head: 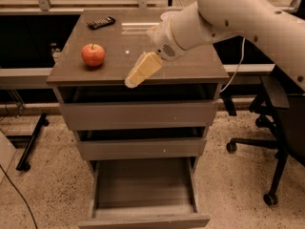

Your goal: Place apple into bottom drawer

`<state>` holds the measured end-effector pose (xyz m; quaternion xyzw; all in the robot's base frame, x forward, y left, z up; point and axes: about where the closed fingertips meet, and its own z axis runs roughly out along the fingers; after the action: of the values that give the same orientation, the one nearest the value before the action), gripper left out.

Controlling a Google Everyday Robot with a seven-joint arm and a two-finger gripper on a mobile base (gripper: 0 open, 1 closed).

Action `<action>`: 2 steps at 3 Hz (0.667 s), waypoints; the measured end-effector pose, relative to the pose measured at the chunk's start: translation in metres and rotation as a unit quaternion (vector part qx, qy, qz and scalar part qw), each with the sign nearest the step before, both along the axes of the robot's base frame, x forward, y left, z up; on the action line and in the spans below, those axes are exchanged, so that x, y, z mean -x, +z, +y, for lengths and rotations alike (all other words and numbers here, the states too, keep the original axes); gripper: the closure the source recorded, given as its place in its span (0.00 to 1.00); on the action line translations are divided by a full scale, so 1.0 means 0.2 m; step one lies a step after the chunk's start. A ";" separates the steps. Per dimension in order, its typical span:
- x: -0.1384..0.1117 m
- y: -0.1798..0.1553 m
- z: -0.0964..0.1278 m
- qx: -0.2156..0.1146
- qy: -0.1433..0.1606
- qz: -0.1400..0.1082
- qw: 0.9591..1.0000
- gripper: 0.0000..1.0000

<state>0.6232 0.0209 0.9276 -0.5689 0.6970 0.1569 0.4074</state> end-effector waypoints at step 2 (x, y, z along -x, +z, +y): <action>-0.19 -0.09 0.19 -0.022 0.046 0.001 0.999 0.00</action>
Offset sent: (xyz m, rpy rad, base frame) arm 0.0605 0.0514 -0.0220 0.0542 0.0047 0.1468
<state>0.6615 0.0591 0.9095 -0.5911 0.6667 0.1918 0.4116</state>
